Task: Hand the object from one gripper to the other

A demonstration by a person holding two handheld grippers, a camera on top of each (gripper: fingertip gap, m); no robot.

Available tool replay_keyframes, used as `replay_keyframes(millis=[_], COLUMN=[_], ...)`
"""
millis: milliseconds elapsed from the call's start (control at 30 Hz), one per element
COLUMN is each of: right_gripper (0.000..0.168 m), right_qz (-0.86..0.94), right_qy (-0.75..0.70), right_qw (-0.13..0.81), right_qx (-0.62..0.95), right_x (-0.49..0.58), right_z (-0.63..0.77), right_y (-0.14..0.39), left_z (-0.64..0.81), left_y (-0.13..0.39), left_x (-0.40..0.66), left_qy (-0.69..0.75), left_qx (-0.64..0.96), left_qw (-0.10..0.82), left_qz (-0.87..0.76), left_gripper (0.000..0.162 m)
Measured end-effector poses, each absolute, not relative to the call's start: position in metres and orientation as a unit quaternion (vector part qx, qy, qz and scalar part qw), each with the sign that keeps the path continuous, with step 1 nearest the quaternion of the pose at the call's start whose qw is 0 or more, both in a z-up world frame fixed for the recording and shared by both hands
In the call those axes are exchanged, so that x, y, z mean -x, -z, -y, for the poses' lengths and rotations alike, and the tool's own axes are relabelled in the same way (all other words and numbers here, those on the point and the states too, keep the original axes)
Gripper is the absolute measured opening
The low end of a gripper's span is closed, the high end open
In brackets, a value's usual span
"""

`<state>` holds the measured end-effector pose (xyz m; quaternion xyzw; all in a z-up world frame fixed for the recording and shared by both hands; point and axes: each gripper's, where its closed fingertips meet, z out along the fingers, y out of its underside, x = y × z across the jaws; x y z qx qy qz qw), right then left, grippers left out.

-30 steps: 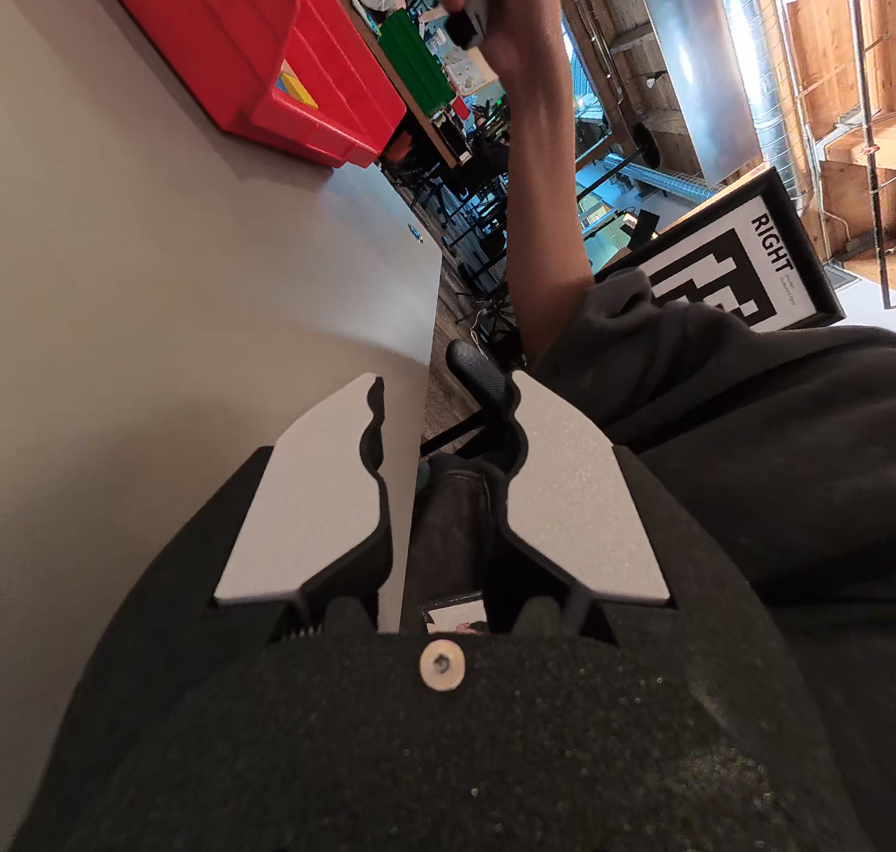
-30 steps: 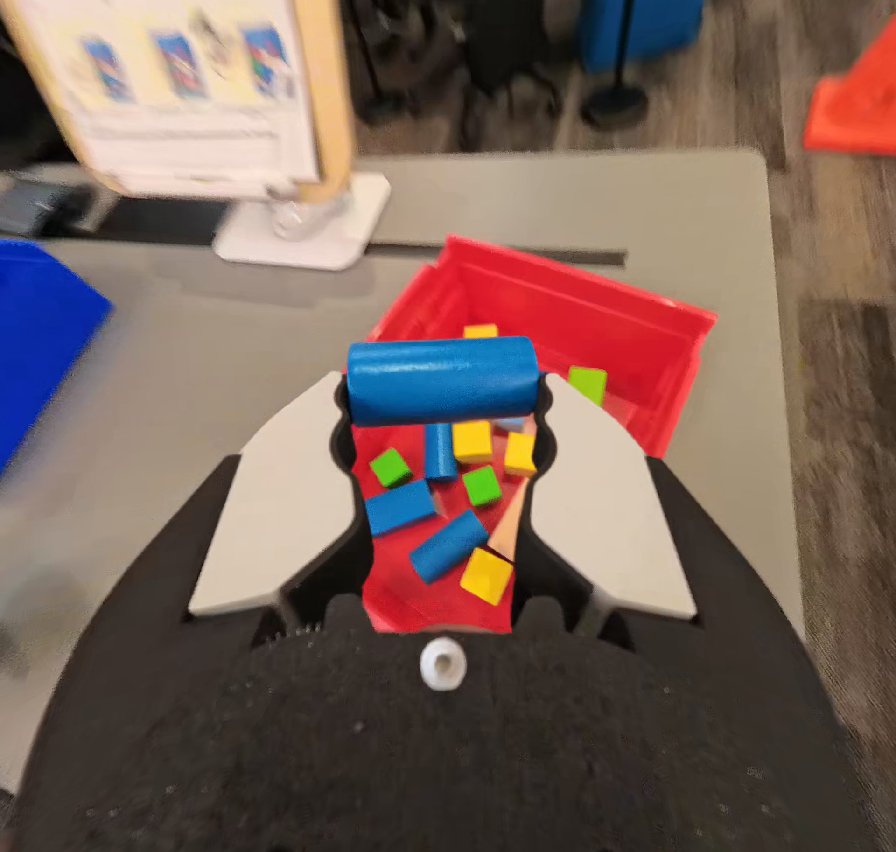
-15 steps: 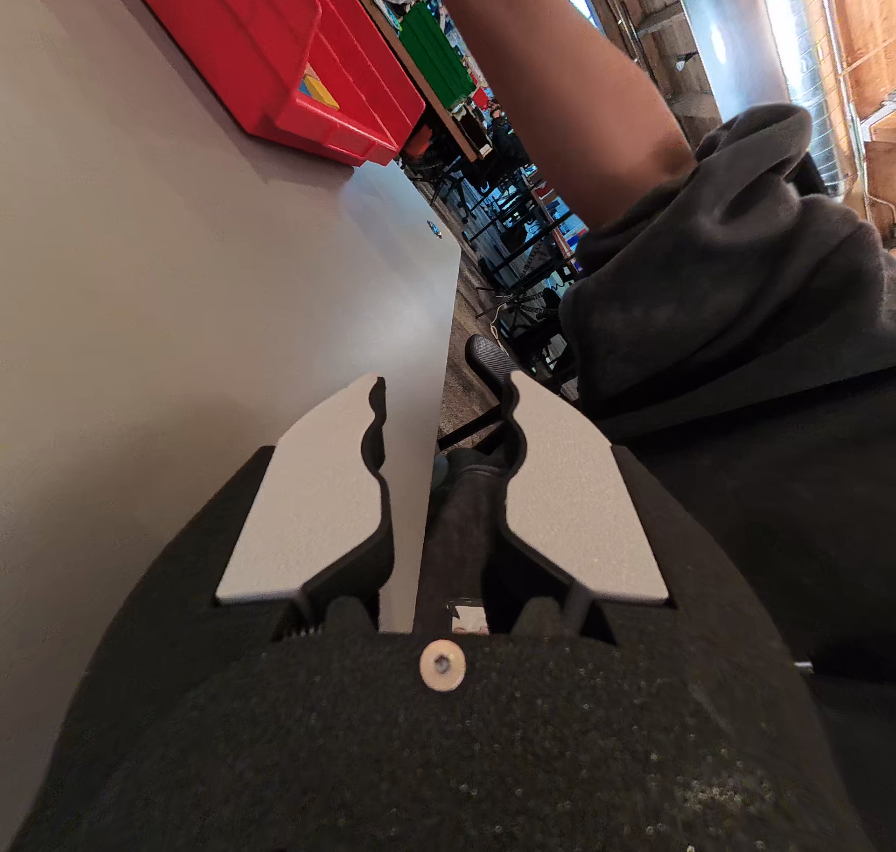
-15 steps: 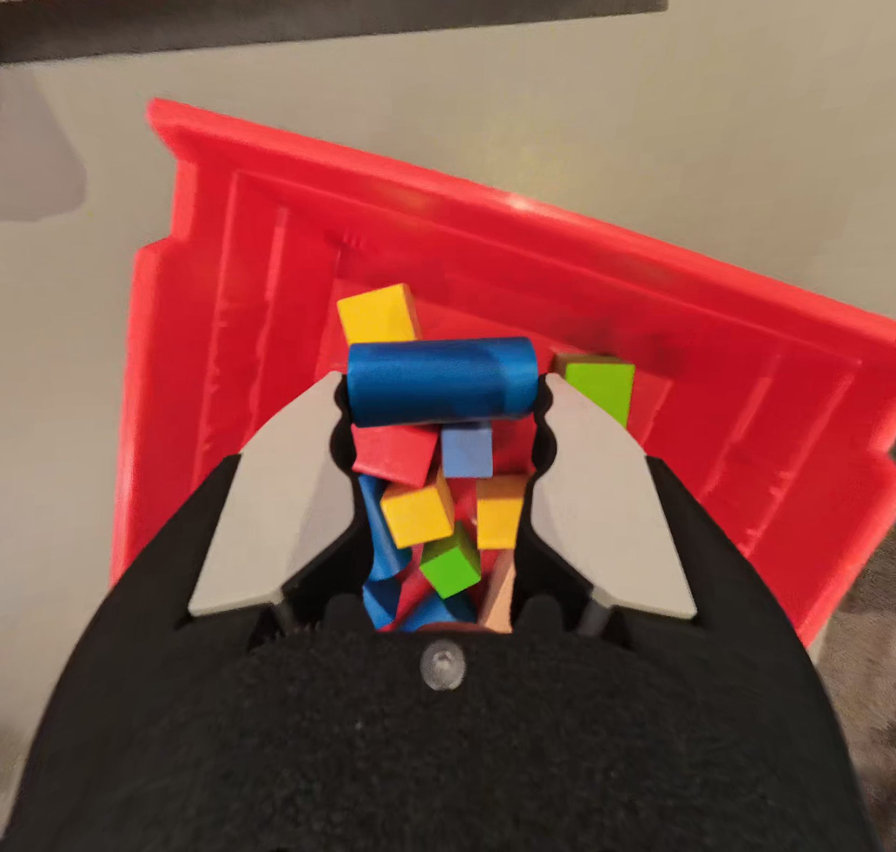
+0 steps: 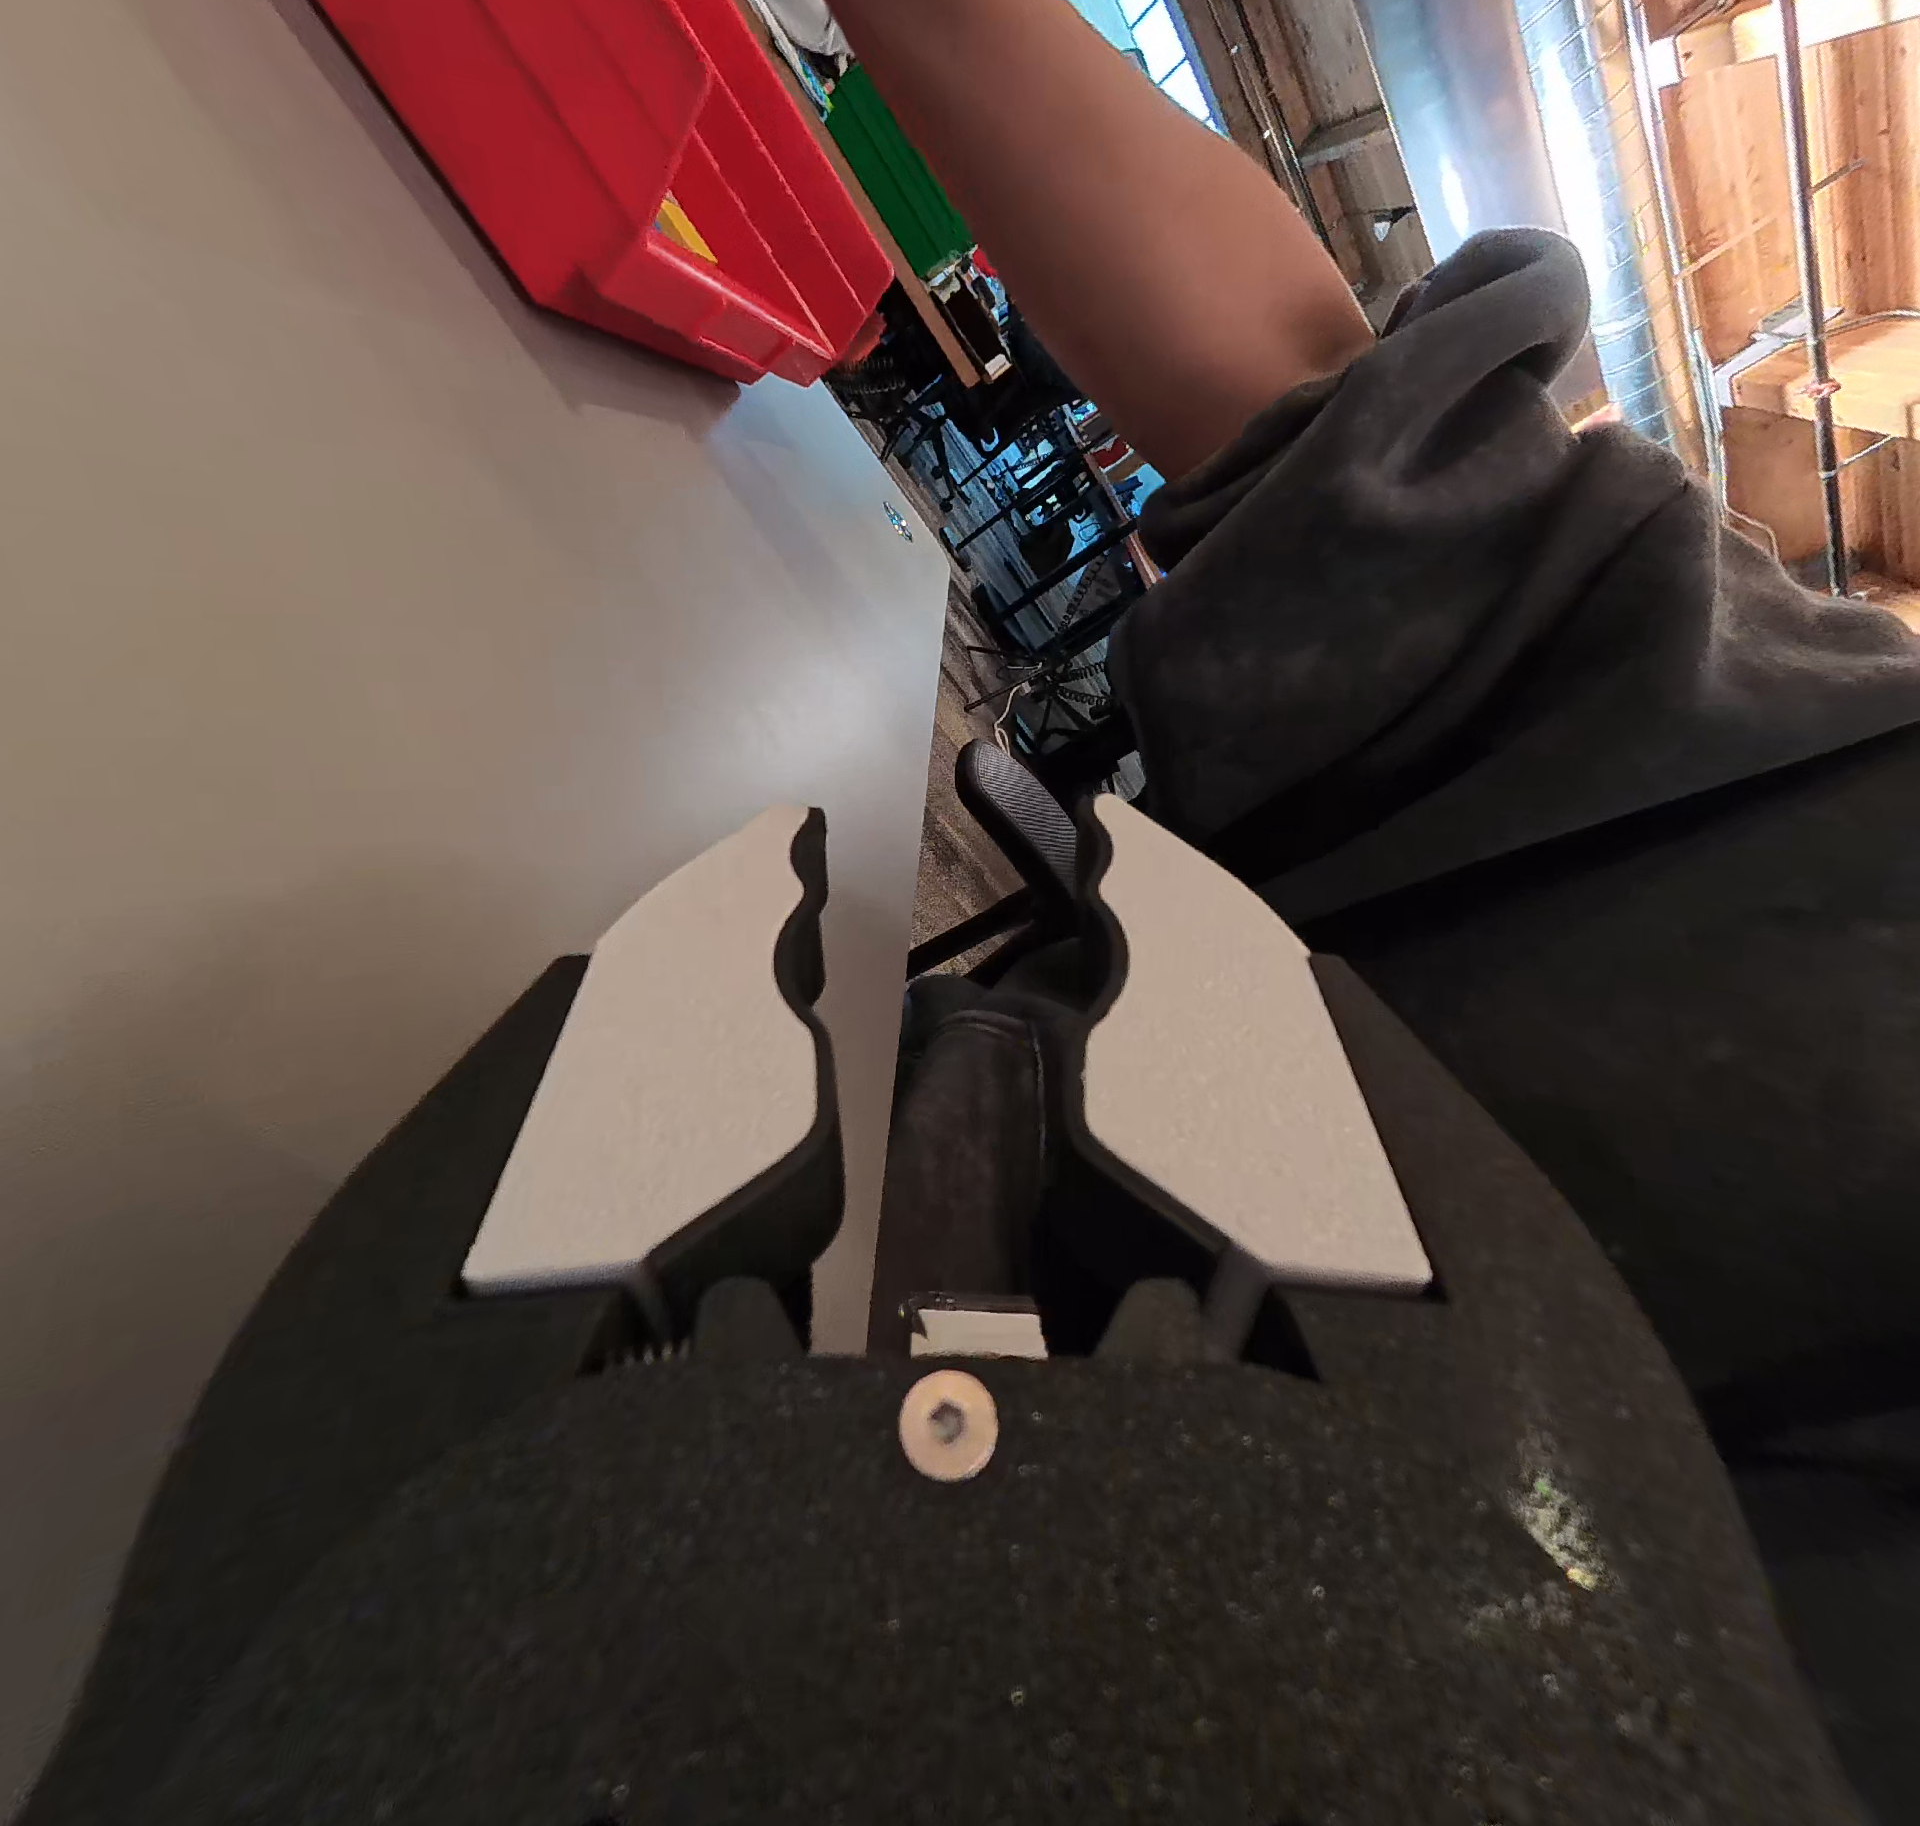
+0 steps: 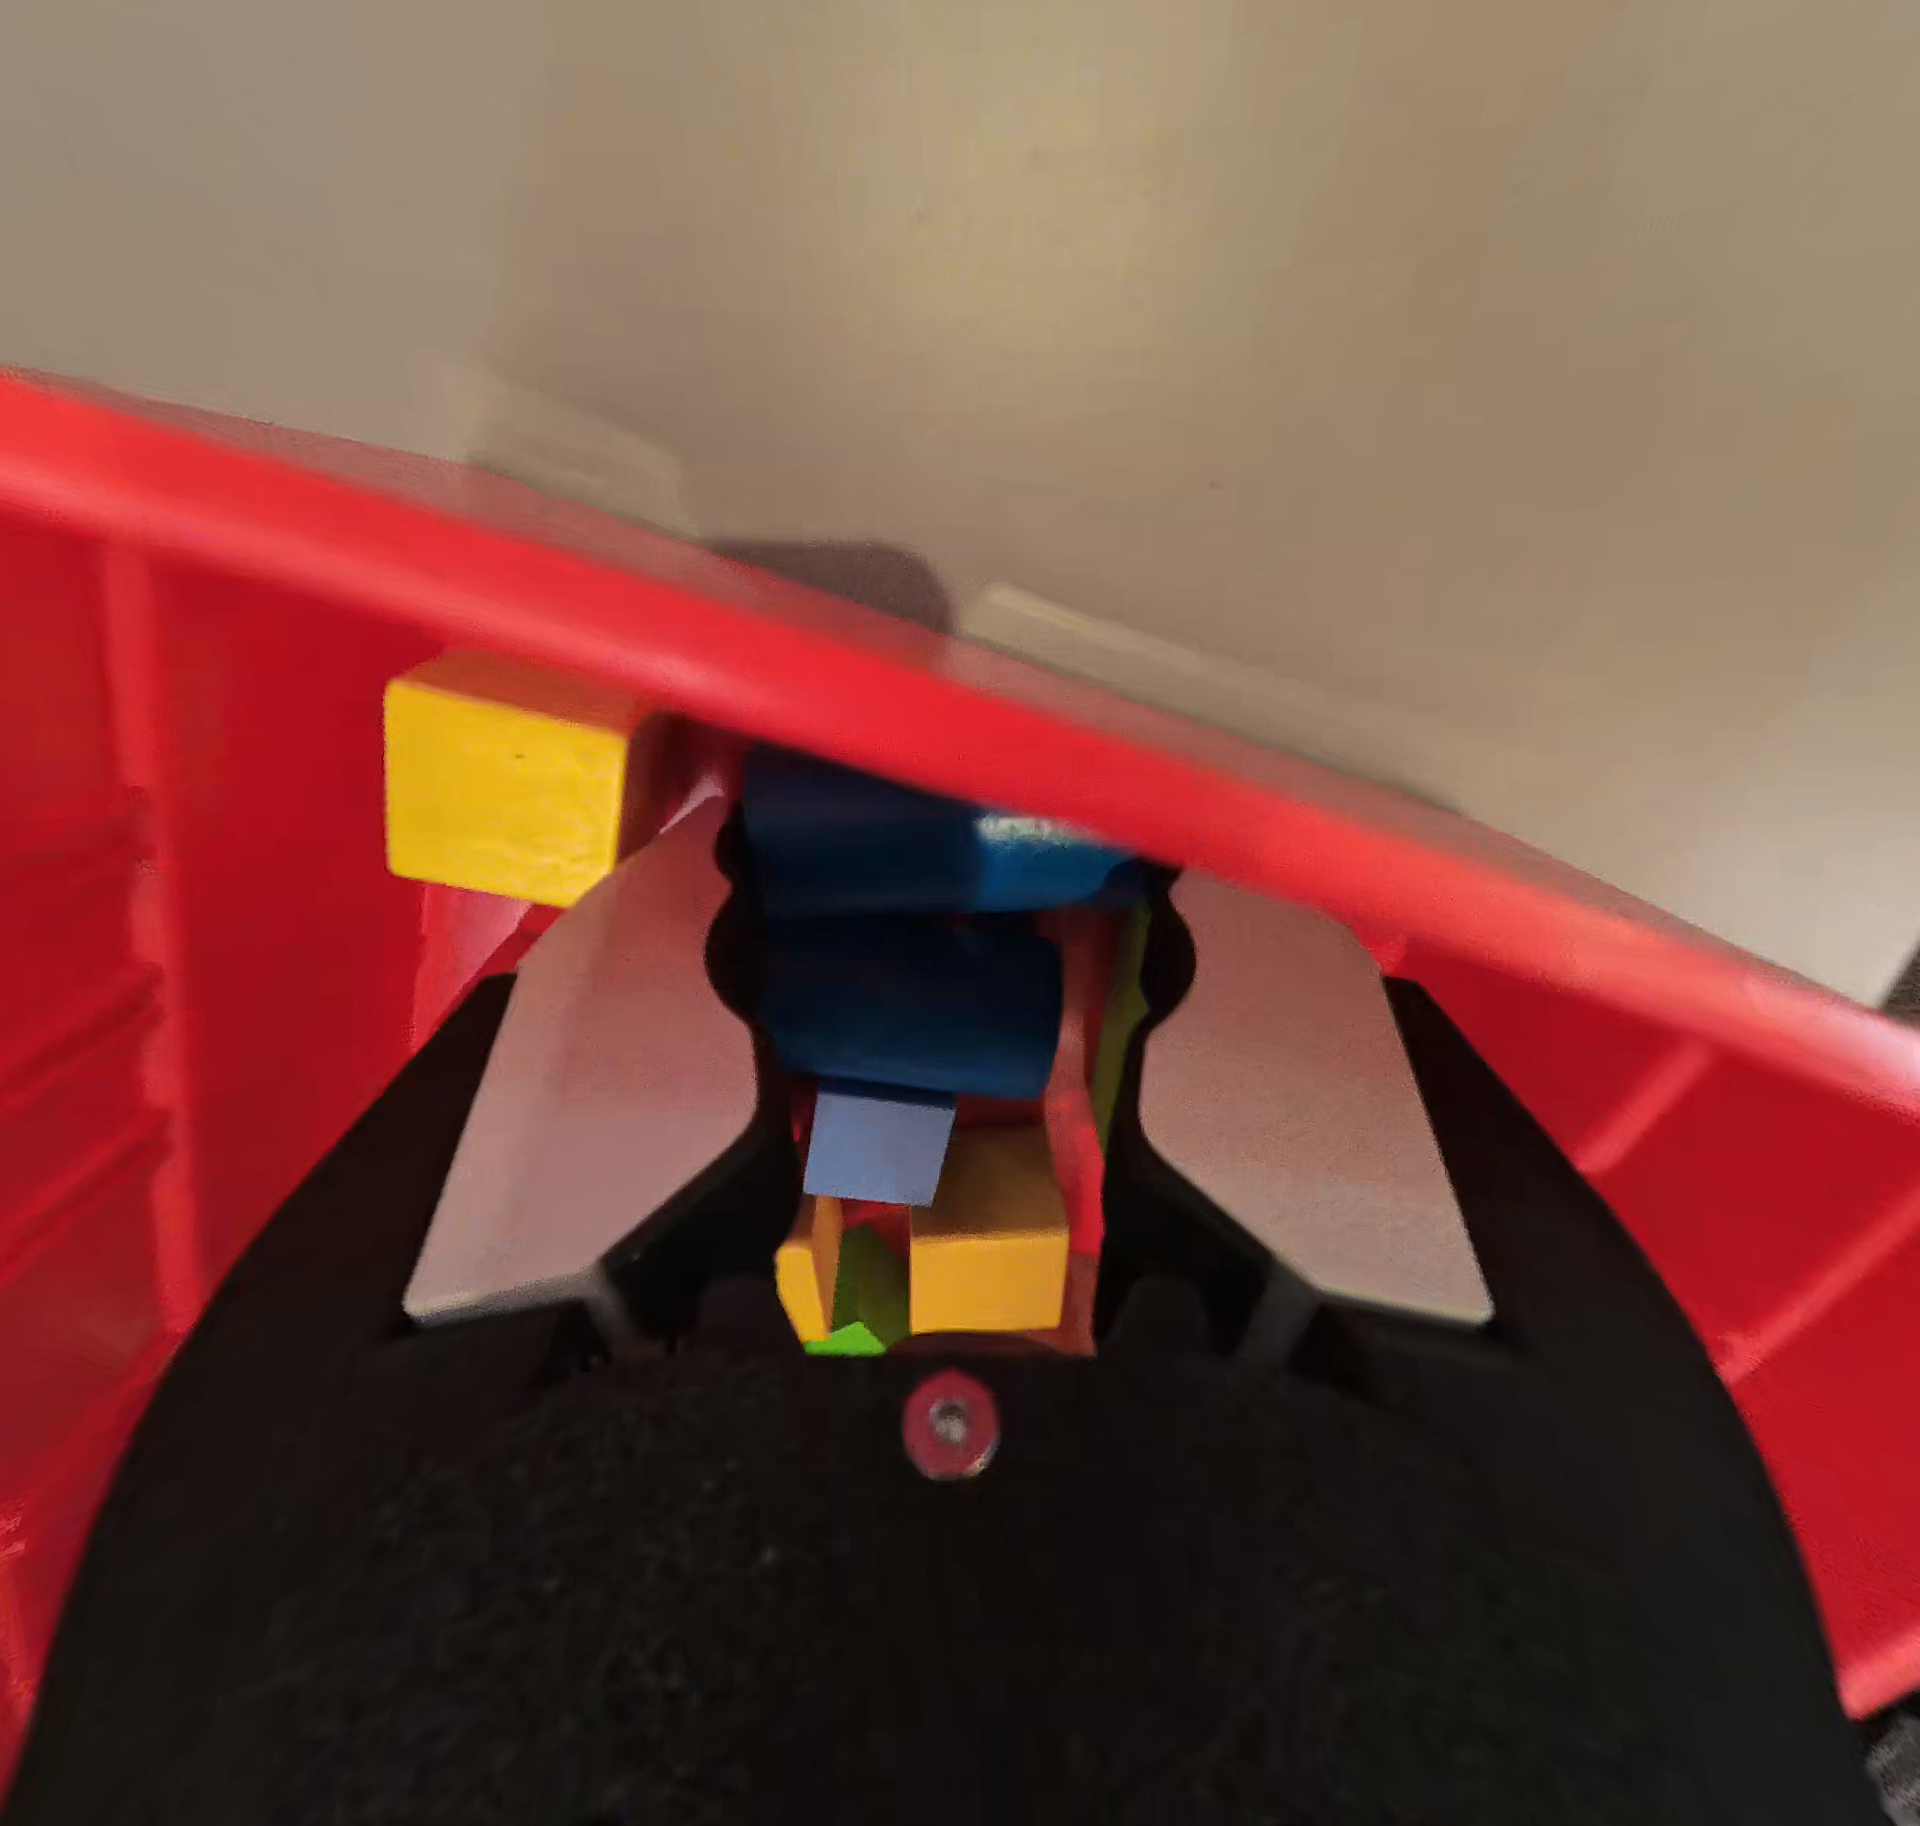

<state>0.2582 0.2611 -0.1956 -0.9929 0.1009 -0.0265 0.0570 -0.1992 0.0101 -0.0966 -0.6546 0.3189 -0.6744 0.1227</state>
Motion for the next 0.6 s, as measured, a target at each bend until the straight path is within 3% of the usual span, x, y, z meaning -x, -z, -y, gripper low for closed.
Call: replay_keyframes(millis=[300,433,600], right_gripper=[0.077,0.079,0.064], right_qz=[-0.109,-0.067,-0.052], right_qy=[0.016,0.018,-0.002], right_qw=[0.101,0.224,0.438], right_qx=[0.989,0.972,0.897], right_x=[-0.253,-0.235,-0.192], right_z=[-0.266,-0.251,-0.156], right_y=[0.179,0.114,0.027], left_z=[-0.011,-0.015,-0.025], left_y=[0.1,0.102,0.104], left_x=[0.198,0.203,0.207], left_qy=[0.666,0.64,0.578], left_qx=[0.661,0.673,0.698], left_qw=[0.126,0.151,0.214], left_qz=[-0.322,-0.339,-0.365], left_gripper=[0.045,0.045,0.046])
